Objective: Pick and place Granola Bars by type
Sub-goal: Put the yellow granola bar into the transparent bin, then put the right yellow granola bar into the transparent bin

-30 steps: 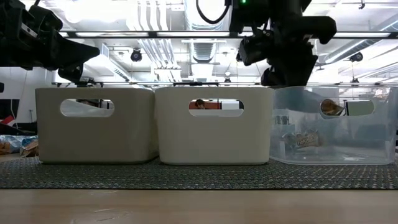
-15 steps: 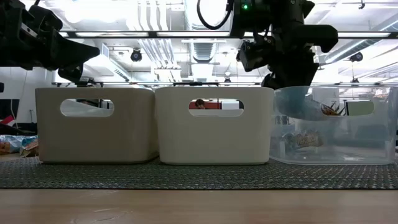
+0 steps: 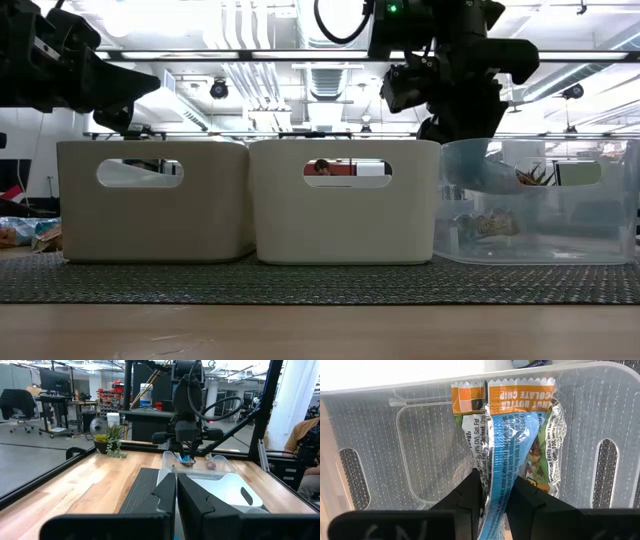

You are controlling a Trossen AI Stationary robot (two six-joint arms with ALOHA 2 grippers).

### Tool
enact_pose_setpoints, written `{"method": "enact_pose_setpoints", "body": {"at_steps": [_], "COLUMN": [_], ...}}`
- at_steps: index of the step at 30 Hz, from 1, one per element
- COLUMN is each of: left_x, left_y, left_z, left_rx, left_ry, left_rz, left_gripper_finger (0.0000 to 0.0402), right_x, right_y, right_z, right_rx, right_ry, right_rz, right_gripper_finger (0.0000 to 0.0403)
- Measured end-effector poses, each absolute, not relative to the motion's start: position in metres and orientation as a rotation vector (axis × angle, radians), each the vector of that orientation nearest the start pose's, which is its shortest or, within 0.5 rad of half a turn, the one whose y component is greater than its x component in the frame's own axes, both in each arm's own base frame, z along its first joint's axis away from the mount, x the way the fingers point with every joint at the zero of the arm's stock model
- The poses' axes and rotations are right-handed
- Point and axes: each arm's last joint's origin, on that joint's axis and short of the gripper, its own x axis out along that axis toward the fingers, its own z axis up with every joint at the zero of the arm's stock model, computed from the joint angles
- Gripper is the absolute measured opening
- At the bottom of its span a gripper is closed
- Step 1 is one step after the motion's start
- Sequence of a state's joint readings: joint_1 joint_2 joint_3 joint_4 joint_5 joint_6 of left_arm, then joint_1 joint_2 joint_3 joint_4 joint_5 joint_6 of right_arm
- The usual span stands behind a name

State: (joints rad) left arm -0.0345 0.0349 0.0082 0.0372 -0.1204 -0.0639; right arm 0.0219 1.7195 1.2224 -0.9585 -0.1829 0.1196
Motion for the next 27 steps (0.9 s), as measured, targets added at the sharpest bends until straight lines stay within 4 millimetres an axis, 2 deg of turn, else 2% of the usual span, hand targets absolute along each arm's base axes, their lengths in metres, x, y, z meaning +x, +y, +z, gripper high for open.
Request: {"method": "enact_pose_setpoints", "body": {"at_steps": [7,21,27], "left_x": [0.0992,0.0992,0.0992], "left_y": [0.0001,0.0001,0.0001], "left_z": [0.1672,0.1672,0.1672], "left_rx": [-0.065,-0.065,-0.065], "left_ry": [-0.013,-0.013,-0.013], "left_rz": [0.086,0.086,0.086], "left_gripper_finger": [0.0000,0.0000,0.0000], "right_x": [0.3139,0.3121,0.3126], "right_y": [0.0125,0.0129,0.0129], "right_z": [0.2050,0.2020,0.2020], "right_rx": [0.225,0.262,0.262], "right_ry": [1.464,1.476,1.471], "right_rz": [0.088,0.081,0.081], "right_gripper_finger": [0.0073,0.0122,0.0118]}}
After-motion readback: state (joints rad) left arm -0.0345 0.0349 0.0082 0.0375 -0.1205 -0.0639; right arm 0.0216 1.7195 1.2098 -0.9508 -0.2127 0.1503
